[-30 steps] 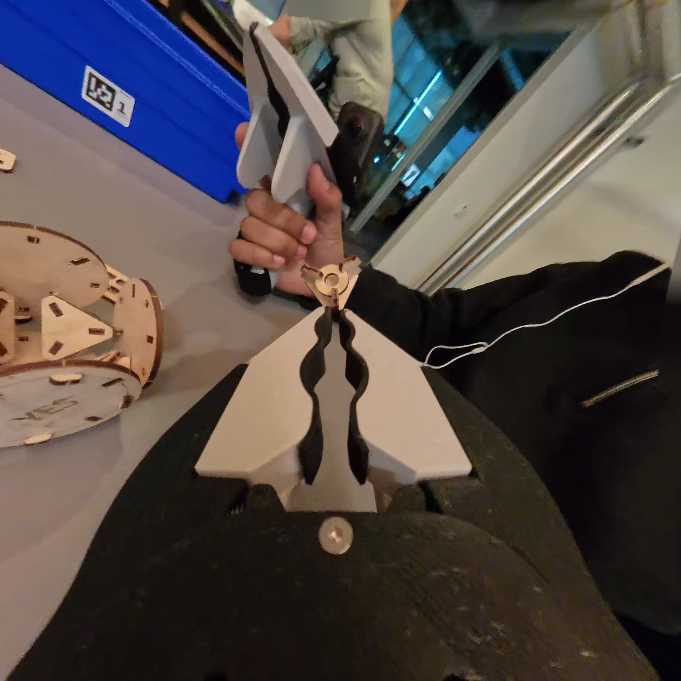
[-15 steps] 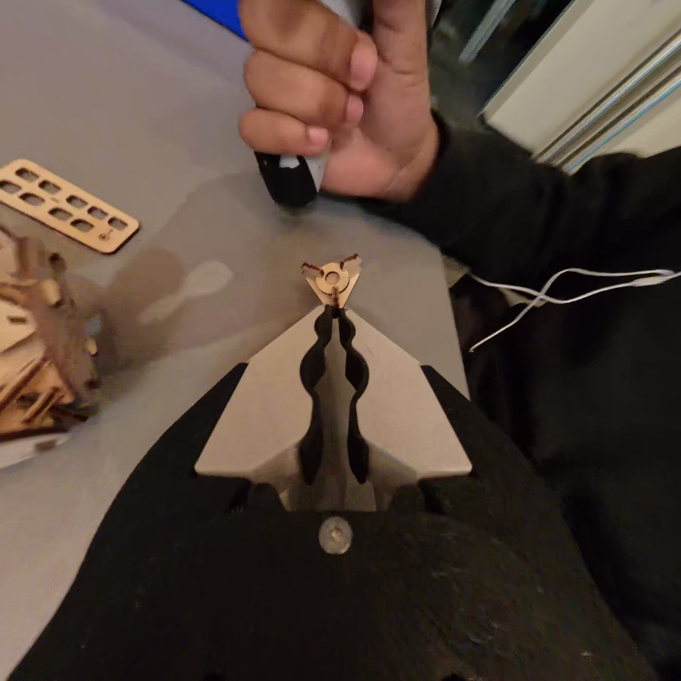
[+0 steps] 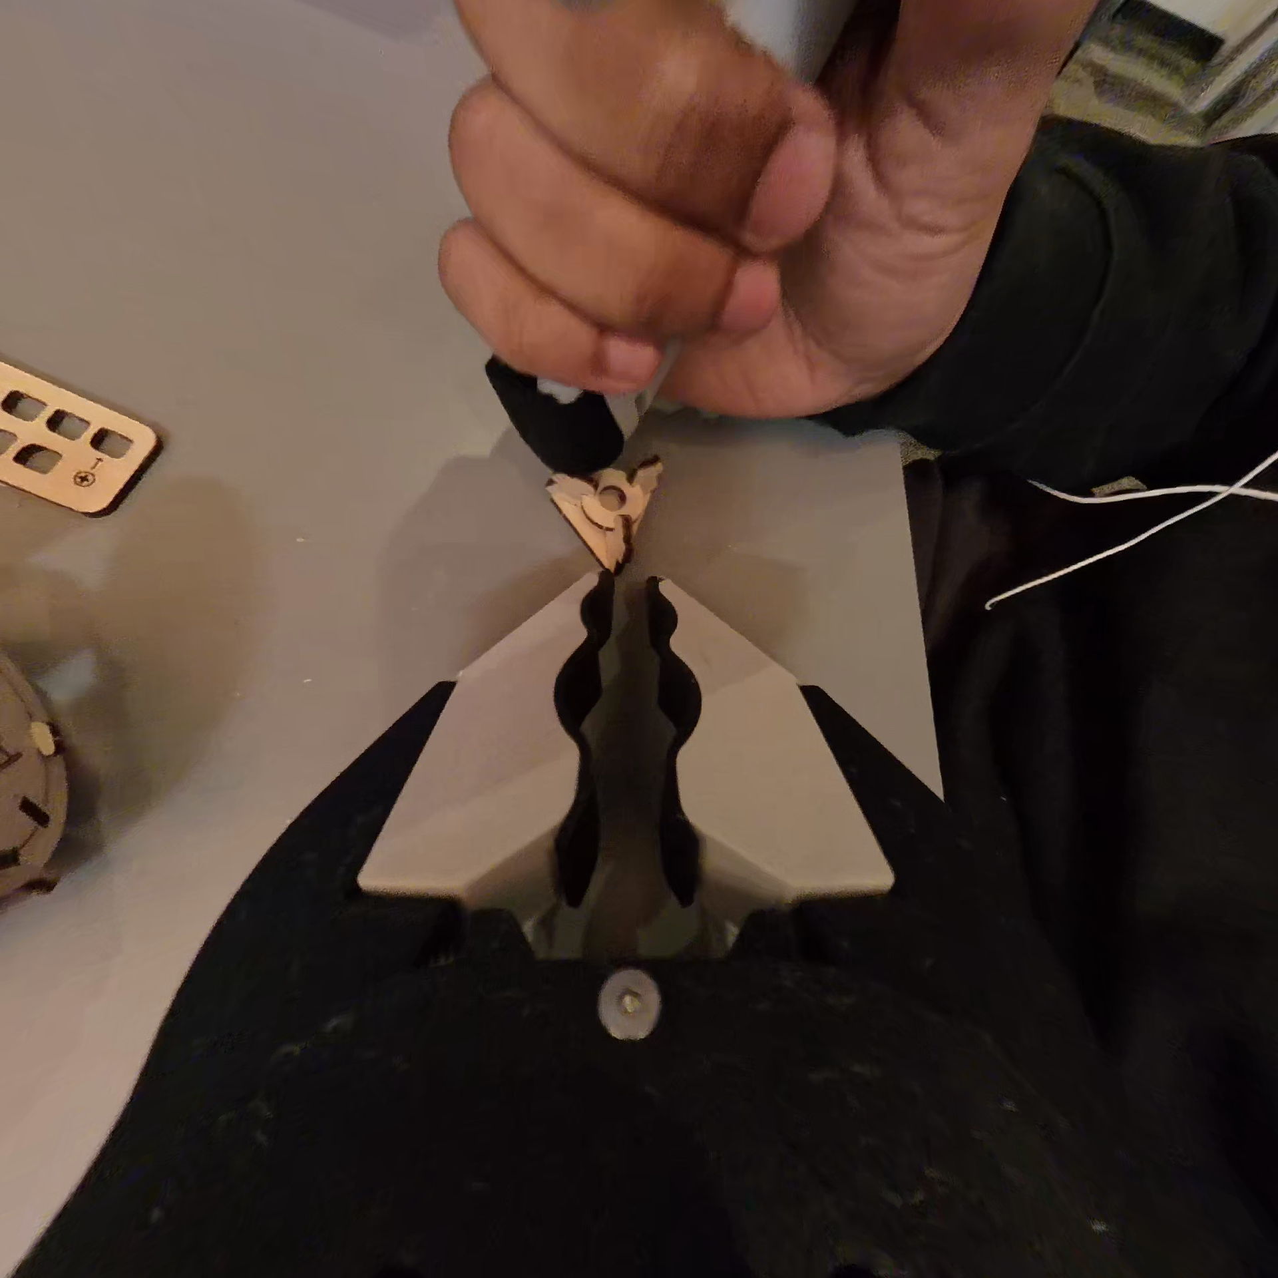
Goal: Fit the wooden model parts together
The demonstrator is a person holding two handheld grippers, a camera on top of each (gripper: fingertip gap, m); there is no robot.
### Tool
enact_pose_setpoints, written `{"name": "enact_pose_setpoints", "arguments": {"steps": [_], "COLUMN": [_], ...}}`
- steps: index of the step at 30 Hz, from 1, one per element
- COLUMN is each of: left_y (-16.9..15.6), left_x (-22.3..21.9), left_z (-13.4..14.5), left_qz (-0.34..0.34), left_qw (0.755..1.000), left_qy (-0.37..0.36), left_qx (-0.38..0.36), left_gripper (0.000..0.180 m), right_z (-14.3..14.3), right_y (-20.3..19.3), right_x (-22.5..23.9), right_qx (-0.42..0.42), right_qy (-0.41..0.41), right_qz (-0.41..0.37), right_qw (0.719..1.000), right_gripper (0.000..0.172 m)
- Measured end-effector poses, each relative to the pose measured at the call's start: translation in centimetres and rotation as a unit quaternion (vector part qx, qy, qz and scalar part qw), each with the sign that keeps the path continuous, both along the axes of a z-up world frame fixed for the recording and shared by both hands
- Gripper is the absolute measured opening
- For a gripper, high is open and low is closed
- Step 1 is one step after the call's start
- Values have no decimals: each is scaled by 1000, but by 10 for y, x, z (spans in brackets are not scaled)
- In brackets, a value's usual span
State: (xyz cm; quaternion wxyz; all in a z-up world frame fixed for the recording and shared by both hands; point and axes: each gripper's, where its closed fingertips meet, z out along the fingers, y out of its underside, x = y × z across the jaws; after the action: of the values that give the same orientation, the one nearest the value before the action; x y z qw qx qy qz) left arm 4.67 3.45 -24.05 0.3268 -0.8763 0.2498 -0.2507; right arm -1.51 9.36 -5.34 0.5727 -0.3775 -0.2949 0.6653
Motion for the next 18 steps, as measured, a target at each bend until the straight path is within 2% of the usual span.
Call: {"name": "enact_pose_setpoints", "arguments": {"steps": [2,5,10,16,18], "left_y": [-1,0,1,1,2], "left_x": [0,0,-2,-5,-11], "left_z": [-1,-1,2,8,9], "left_qz": [-1,2,7,13,24], "left_qw": [1000,1000,1000,999,999], "left_qy": [8,11,-1,-30,-37], "left_qx": [2,4,6,10,9], "left_gripper": [7,9,11,3,0], "right_z": [-3,-2,-10,4,-3], "right_y": [-6,-6,-9,-12,-18], "right_x": [0,6,-3,-4,-11], "right_qx": [14,6,-13,-1,7], "right_qy": [-12,-5,-43,-35,-48], "right_qz": [-10,-15,-27,-61,-61], "right_qw": [1000,1000,999,998,997], "right_gripper": [15,0,0,0,0]}}
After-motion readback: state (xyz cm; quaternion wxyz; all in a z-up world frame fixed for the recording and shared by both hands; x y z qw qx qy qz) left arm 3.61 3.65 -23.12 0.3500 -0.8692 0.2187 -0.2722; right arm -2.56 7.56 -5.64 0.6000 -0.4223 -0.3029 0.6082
